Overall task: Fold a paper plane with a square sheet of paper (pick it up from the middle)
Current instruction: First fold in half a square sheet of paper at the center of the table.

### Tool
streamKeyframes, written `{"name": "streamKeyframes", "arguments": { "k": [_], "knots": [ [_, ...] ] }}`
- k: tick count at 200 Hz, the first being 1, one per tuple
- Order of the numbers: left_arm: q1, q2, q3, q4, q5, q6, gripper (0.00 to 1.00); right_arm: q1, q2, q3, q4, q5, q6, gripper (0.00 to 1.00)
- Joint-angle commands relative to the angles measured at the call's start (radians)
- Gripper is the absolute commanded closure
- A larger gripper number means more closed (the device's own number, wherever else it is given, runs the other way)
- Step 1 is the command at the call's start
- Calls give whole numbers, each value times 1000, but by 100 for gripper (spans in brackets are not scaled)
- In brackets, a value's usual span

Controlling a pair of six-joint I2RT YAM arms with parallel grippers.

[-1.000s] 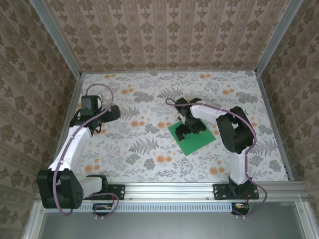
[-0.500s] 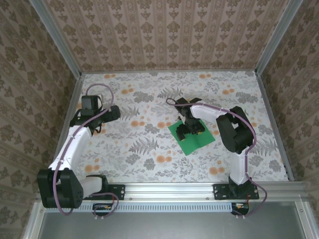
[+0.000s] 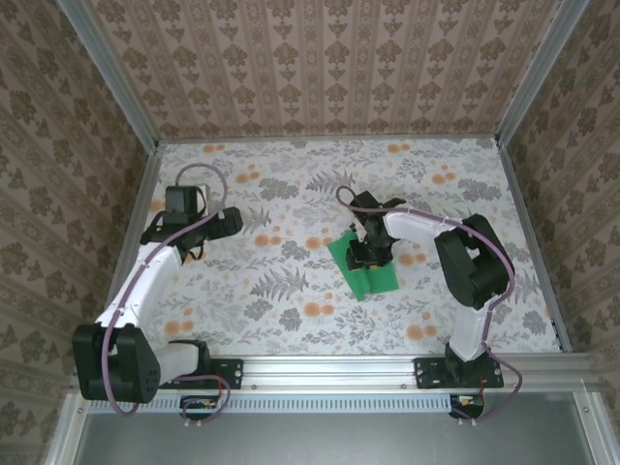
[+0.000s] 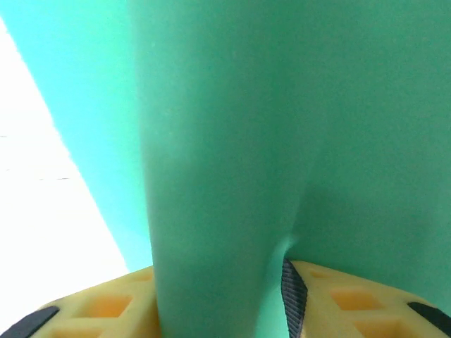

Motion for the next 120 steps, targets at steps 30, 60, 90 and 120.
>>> {"name": "streamKeyframes", "arguments": {
  "k": [30,60,90,120],
  "knots": [
    [-93,-2,-93,54,175,-153,3,31,-195,-167,459,-410,332,56],
    [-202,18,-115,126,175,-222,3,31,-213,-227,560,-462,390,56],
    [-286,66,-124,202,149,-298,4,29,-169,-242,544,-434,370,55],
    [-365,121,-112,246,122,-338,6,24,-148,-238,470,-321,329,53]
  ]
}}
